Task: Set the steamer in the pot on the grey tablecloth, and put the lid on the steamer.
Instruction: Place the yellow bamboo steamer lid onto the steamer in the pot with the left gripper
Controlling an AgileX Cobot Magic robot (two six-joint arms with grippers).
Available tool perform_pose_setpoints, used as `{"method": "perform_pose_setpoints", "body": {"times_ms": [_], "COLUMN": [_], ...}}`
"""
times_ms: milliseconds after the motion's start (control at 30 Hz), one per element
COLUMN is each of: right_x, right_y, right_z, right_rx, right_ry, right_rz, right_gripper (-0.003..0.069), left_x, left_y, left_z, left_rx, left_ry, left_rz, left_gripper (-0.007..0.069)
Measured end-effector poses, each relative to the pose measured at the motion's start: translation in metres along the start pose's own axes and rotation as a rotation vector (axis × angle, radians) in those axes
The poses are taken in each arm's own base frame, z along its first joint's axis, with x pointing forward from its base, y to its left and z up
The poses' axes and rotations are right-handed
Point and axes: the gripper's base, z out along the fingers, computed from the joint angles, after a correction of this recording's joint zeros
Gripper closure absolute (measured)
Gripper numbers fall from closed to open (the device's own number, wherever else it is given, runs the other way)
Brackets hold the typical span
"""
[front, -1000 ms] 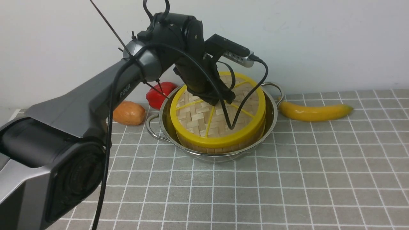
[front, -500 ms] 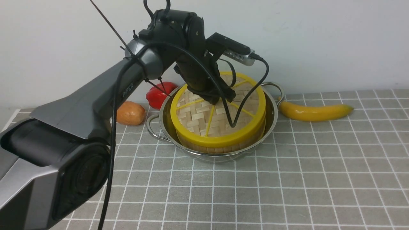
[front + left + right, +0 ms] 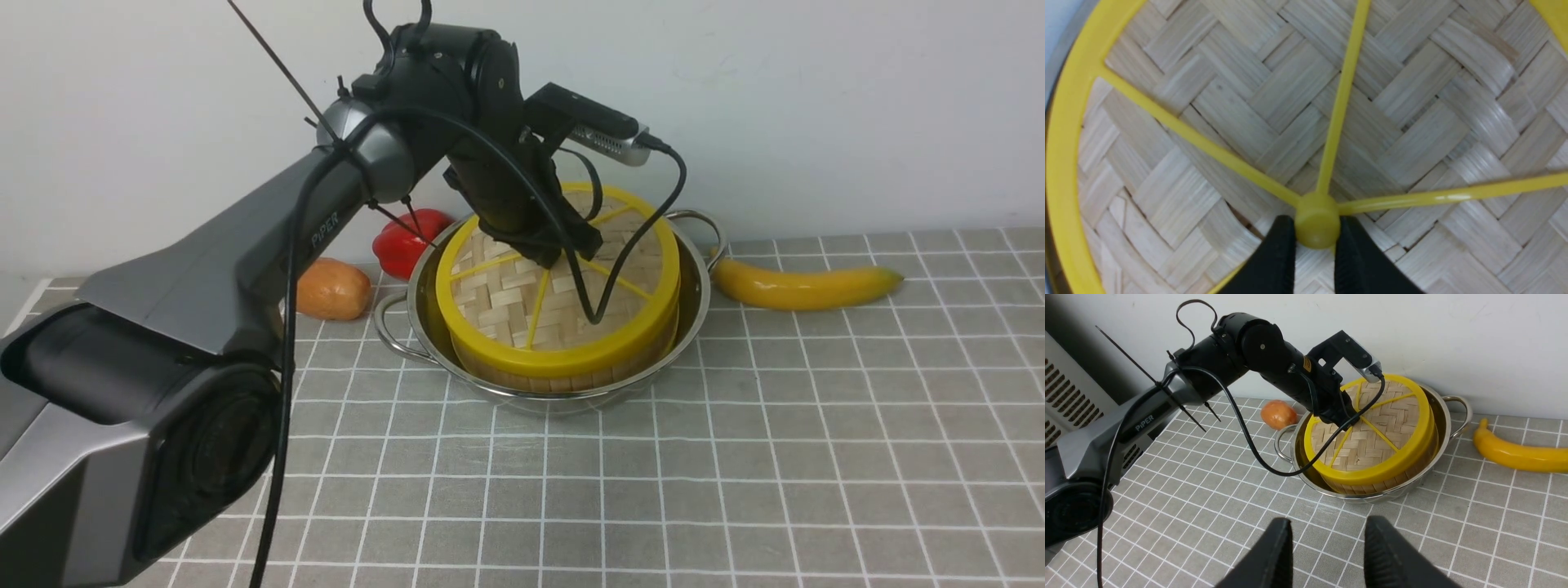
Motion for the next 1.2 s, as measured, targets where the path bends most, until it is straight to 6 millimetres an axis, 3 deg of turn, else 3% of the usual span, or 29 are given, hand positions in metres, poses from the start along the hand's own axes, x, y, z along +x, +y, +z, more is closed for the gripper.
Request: {"method": "perform_pose_setpoints", "body": {"times_ms": [567,1200], "right_x": [0.000,0.000], "right_y": [0.000,0.000], "right_z": [0.000,0.000], "right_rx": [-0.001,-0.001], "right_ry": [0.000,0.000], "right_rz": [0.000,0.000], "right_gripper": [0.0395,0.0395], "left_x": [-0.003,-0.002], "left_y": [-0.001,0.000], "left_z": [-0.003,0.008], "left_rx": [0.009,0.012], "left_ry": [-0.014,-0.009], "left_rz": [-0.005,-0.006], "left_gripper": [0.0511,0.0511]}}
